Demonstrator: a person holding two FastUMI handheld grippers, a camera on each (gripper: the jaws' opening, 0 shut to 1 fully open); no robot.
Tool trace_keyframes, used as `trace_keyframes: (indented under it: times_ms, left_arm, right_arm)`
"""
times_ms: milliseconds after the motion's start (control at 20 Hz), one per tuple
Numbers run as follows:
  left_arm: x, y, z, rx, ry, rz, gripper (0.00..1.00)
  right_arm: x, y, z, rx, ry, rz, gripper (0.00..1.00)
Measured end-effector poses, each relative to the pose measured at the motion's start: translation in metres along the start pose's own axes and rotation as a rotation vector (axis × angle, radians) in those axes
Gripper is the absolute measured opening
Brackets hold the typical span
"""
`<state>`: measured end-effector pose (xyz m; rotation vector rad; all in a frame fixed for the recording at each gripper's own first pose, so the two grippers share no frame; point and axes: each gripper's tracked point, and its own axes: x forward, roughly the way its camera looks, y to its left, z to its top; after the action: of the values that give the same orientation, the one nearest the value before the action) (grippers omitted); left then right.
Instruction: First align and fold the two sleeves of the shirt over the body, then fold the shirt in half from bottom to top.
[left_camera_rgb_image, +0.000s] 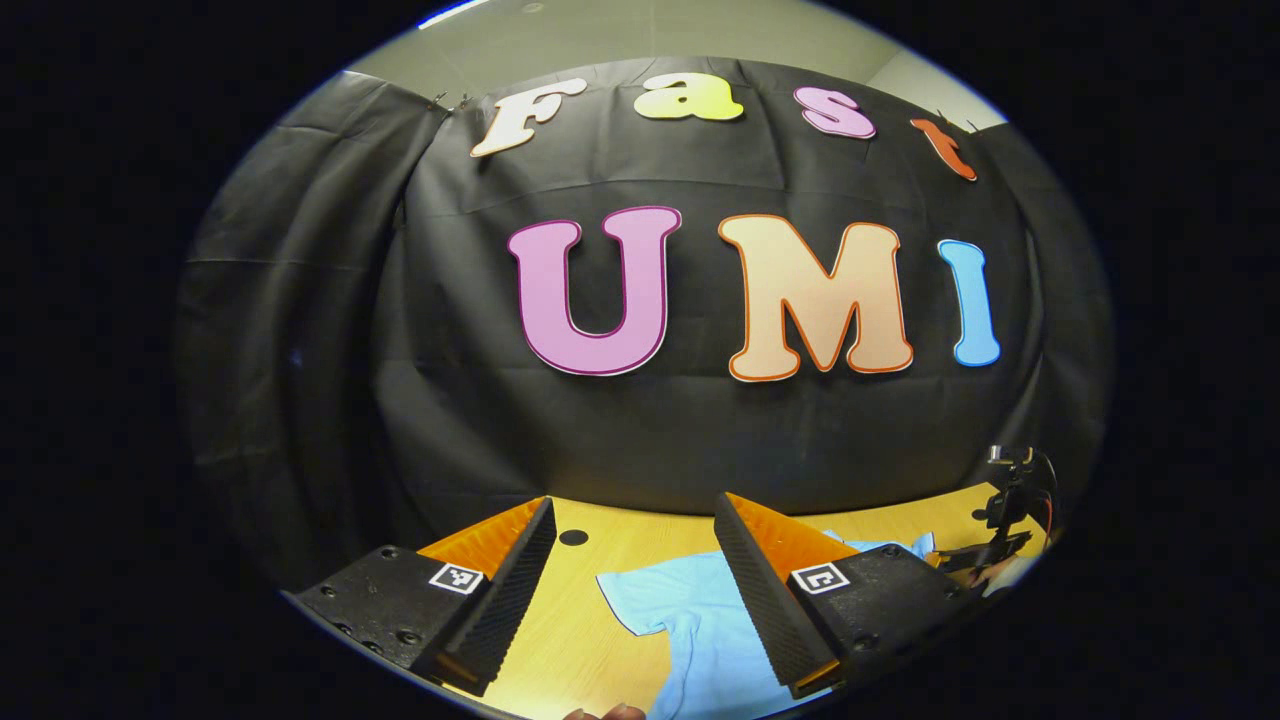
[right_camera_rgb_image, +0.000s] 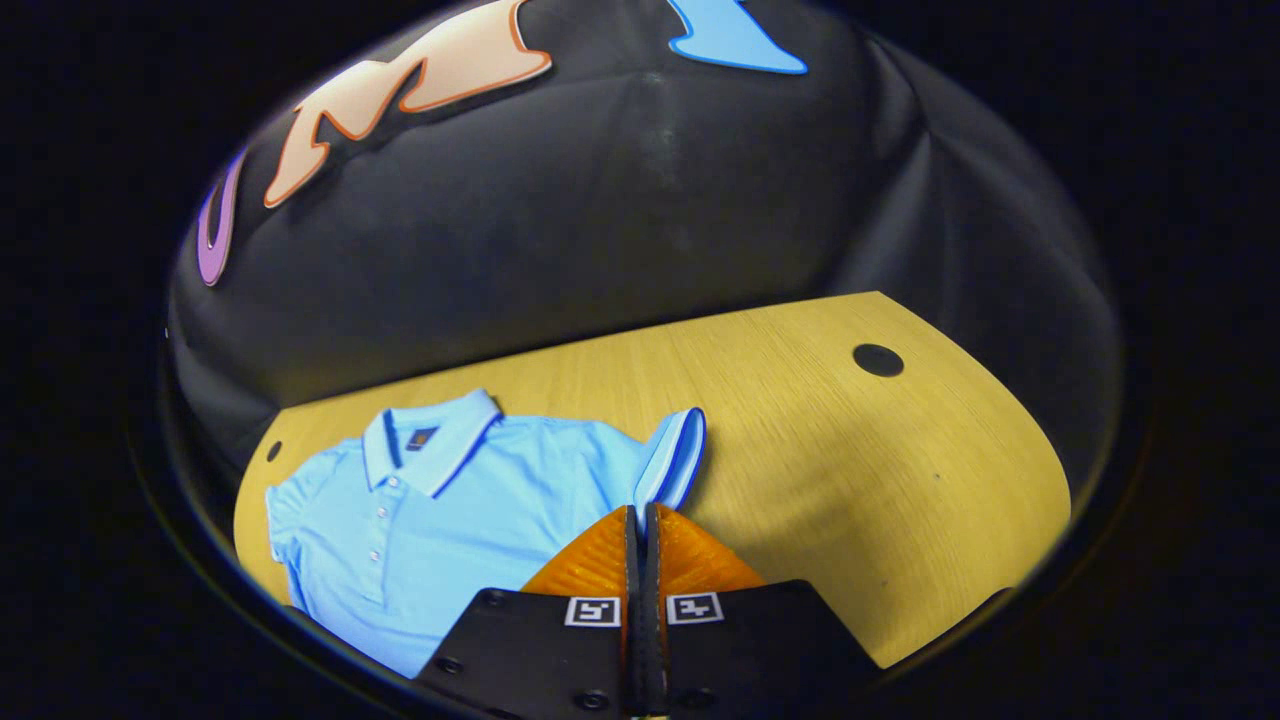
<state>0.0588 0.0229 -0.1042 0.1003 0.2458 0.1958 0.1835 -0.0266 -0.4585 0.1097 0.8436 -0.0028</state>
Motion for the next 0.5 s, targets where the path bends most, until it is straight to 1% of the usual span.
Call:
trace_keyframes:
  times_ms: [100, 250, 500]
  left_arm:
    - [-0.001, 0.002, -0.004, -0.006, 0.009, 0.001, 0.95]
    - [-0.003, 0.005, -0.011, -0.009, 0.027, 0.005, 0.95]
    - [-0.002, 0.011, -0.024, 0.022, 0.064, 0.018, 0.96]
  right_arm:
    - [-0.005, 0.026, 0.006, 0.027, -0.017, 0.054, 0.02]
    - [-0.010, 0.058, 0.004, 0.052, -0.006, 0.122, 0.02]
    - [-0.009, 0.106, -0.022, 0.026, 0.028, 0.203, 0.02]
